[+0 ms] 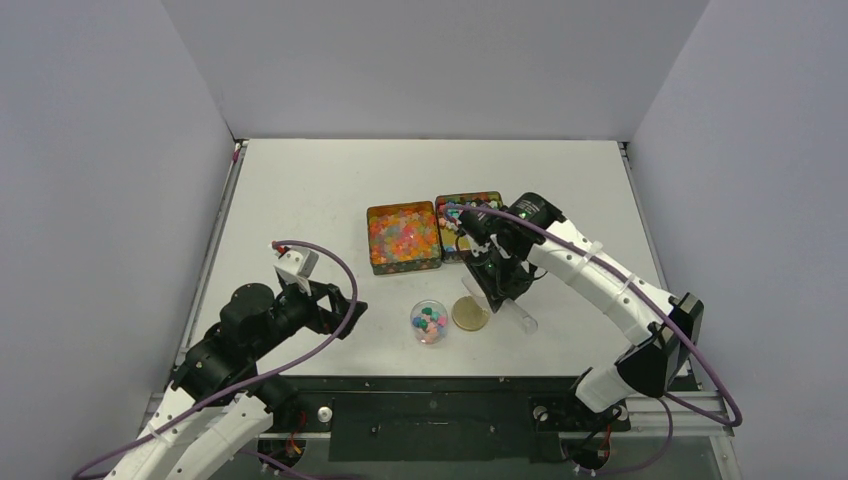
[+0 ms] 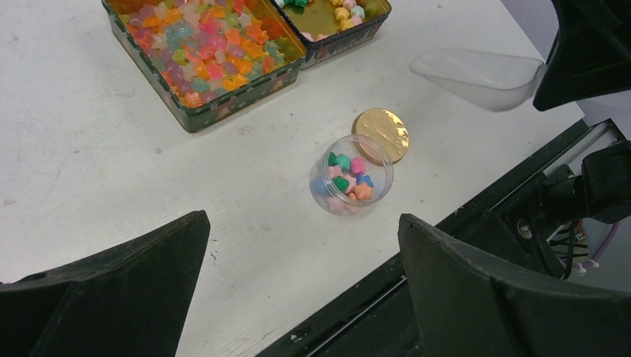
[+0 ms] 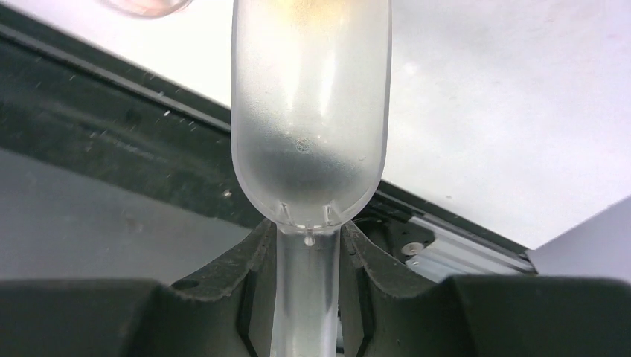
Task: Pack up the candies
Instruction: Place the fake candies in the packing bottle, then scoop the fake candies from the storage box.
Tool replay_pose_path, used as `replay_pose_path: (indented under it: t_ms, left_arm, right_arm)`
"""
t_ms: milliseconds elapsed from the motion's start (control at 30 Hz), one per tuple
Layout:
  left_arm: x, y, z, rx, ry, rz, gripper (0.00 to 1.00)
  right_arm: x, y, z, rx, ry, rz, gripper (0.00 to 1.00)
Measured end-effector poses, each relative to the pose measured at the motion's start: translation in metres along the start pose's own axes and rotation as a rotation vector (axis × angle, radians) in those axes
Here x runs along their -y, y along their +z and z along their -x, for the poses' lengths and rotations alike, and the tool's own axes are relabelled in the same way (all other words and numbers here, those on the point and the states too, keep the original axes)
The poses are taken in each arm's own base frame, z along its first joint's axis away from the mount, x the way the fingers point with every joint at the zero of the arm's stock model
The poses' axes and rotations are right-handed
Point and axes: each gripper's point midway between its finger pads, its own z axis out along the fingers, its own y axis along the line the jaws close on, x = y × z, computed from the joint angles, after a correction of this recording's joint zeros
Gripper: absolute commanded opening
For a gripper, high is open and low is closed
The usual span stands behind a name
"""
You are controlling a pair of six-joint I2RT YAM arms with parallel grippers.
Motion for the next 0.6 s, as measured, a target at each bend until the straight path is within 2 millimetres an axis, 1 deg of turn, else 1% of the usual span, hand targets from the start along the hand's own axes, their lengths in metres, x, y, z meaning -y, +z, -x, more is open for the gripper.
replay_pose_path:
  t_ms: [133, 267, 600]
  left_arm:
    - [0.000, 0.001, -0.001, -0.003, 0.000, 0.001, 0.96]
    - [0.000, 0.001, -0.001, -0.006, 0.000, 0.002, 0.96]
    - [-0.001, 0.002, -0.002, -0.012, -0.001, 0.005, 0.96]
  right_arm:
    - [0.024, -0.004, 0.014, 0.061, 0.001, -0.096, 0.00]
    - [0.047, -0.006, 0.030, 0.113, -0.033, -0.188, 0.00]
    - [0.090, -0.003, 0.074, 0.180, -0.186, -0.365, 0.00]
